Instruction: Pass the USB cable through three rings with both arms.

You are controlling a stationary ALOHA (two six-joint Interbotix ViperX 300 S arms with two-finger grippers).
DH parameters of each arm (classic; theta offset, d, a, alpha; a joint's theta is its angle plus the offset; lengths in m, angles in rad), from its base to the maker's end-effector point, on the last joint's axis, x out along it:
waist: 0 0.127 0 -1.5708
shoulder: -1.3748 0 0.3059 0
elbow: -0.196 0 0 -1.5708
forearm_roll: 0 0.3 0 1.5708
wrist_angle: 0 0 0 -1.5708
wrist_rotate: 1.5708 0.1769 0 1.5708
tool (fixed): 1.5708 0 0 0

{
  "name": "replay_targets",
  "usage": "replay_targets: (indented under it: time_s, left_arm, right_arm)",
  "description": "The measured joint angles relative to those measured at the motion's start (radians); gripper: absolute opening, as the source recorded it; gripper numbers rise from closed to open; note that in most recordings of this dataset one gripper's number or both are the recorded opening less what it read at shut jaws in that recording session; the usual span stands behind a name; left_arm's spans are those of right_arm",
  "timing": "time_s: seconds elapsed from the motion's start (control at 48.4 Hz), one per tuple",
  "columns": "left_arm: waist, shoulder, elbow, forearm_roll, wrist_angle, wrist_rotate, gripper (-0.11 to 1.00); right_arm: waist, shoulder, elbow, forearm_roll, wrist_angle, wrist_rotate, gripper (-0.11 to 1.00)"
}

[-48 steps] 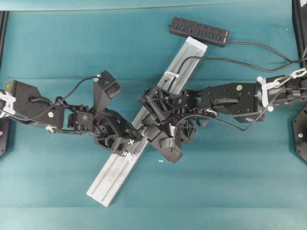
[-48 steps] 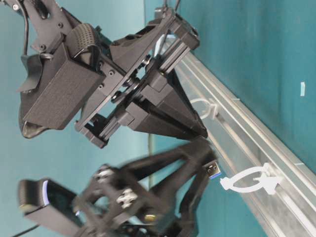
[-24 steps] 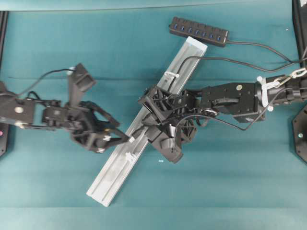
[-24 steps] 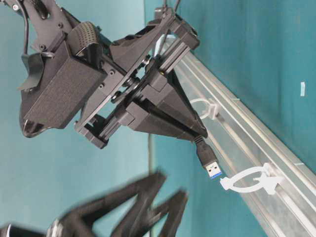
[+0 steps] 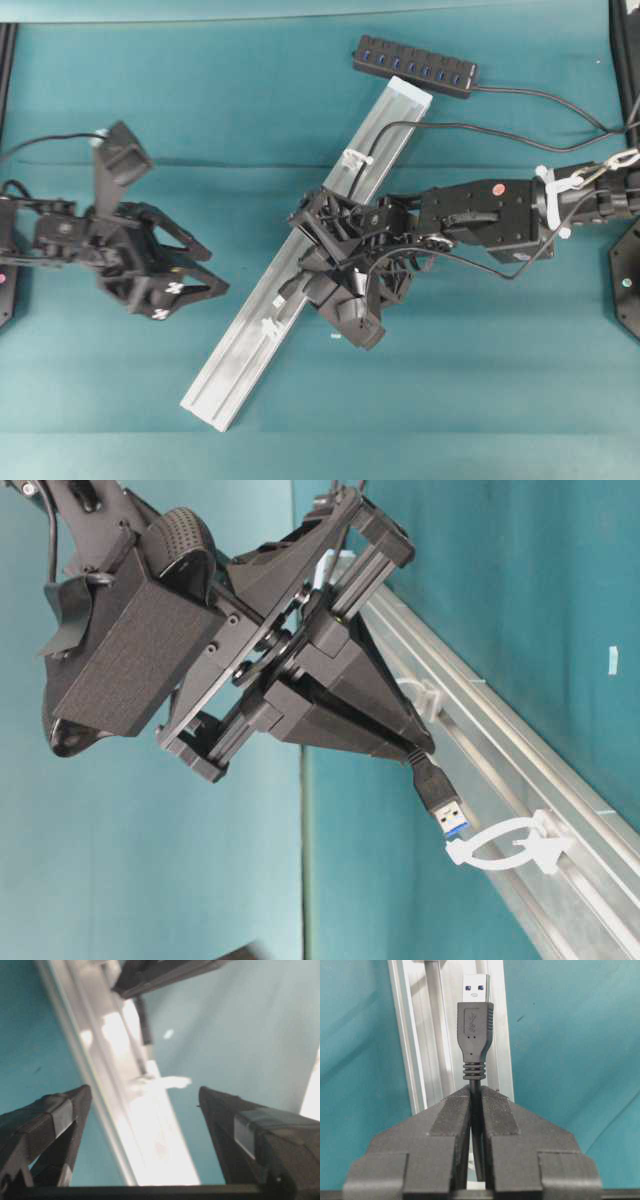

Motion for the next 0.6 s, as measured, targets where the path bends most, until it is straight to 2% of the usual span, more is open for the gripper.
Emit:
replay_targets:
  time_s: [0.269, 0.6]
  left_arm:
    - [-0.083, -0.098, 0.008, 0.002, 0.008, -0.029, 0.93]
    - [-0.146, -0.107, 0.017, 0.000, 0.040, -0.075, 0.93]
  right_arm:
    - [0.023, 0.002, 0.000, 0.000, 0.000, 0.000, 0.07]
    - [0.031, 0.002, -0.002, 0.000, 0.000, 0.002, 0.07]
